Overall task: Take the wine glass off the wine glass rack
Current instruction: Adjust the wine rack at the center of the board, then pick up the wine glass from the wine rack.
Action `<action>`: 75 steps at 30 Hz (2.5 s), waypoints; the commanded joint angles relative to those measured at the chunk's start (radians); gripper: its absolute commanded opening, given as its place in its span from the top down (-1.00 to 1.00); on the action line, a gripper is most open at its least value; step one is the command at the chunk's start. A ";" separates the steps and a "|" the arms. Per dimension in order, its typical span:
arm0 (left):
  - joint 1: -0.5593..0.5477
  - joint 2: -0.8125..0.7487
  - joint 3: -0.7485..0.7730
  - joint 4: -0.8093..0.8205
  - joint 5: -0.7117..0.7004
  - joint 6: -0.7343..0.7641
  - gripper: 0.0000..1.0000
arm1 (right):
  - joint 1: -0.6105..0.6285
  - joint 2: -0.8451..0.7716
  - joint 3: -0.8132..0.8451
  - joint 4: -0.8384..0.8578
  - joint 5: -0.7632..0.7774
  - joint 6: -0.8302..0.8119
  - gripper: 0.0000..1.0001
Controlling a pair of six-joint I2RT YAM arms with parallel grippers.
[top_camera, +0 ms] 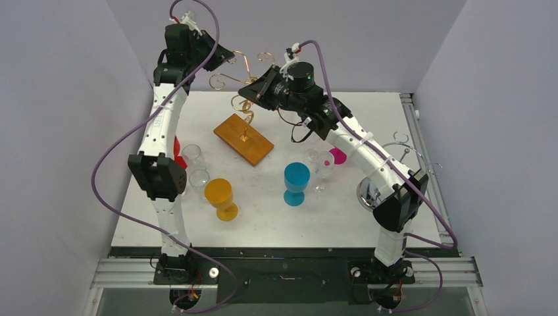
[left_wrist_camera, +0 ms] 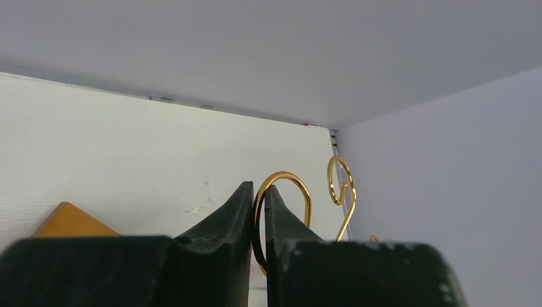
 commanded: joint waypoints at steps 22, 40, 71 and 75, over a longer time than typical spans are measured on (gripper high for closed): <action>0.037 -0.019 -0.099 0.051 0.119 0.042 1.00 | -0.222 -0.009 0.157 -0.062 -0.033 -0.257 0.44; 0.047 -0.007 -0.082 0.044 0.125 0.043 1.00 | -0.339 0.021 0.055 -0.115 -0.147 -0.395 -0.30; 0.067 -0.008 -0.082 0.039 0.124 0.032 1.00 | -0.285 0.061 0.003 -0.168 -0.056 -0.366 0.43; 0.071 -0.007 -0.080 0.038 0.124 0.031 1.00 | -0.283 0.067 0.006 -0.167 -0.071 -0.357 0.50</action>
